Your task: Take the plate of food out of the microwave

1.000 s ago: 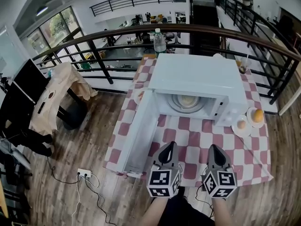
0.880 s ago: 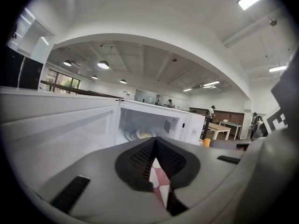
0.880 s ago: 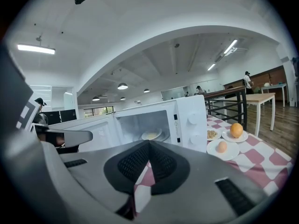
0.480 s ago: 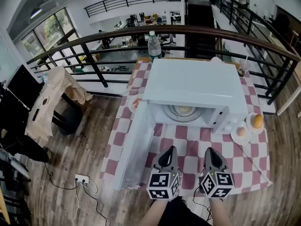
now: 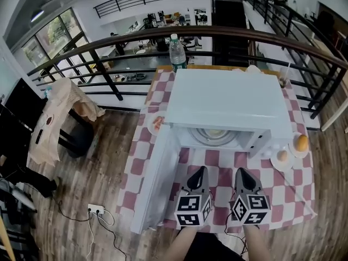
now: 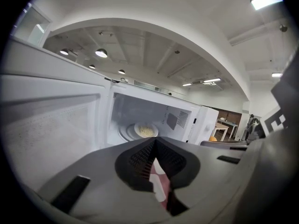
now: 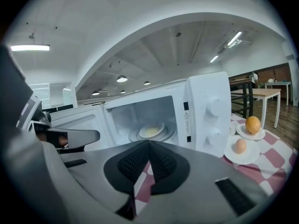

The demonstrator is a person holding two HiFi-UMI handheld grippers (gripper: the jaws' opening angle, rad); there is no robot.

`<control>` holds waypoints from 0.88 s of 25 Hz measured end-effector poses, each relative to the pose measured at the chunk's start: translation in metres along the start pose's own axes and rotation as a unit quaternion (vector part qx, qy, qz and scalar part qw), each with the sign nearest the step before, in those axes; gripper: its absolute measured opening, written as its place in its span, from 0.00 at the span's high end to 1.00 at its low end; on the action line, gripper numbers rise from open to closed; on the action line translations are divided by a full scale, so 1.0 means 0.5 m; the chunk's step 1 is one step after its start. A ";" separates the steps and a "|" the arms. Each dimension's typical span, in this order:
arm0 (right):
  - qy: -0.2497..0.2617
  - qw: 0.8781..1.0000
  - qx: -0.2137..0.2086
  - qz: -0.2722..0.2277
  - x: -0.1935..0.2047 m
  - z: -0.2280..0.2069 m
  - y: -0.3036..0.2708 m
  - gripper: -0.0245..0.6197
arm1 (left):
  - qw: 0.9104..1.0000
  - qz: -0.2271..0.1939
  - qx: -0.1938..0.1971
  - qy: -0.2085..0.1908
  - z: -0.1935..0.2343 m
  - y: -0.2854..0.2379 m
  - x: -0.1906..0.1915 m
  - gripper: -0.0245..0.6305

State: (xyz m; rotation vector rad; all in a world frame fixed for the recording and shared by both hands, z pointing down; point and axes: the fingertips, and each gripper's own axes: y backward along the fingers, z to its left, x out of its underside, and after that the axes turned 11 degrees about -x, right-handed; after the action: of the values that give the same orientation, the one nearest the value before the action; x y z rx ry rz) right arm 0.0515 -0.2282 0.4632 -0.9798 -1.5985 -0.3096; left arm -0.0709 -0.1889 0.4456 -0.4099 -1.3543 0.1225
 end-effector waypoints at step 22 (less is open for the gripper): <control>-0.036 0.999 0.006 0.010 -0.003 -0.042 -0.152 0.97 | 0.999 0.036 -0.003 0.030 0.046 -0.137 0.020 0.95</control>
State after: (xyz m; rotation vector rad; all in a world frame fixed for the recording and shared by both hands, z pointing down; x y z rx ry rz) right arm 0.0105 -0.2892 0.4912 -1.0073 -1.6522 -0.2529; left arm -0.1010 -0.2442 0.4826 -0.4640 -1.2824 0.1638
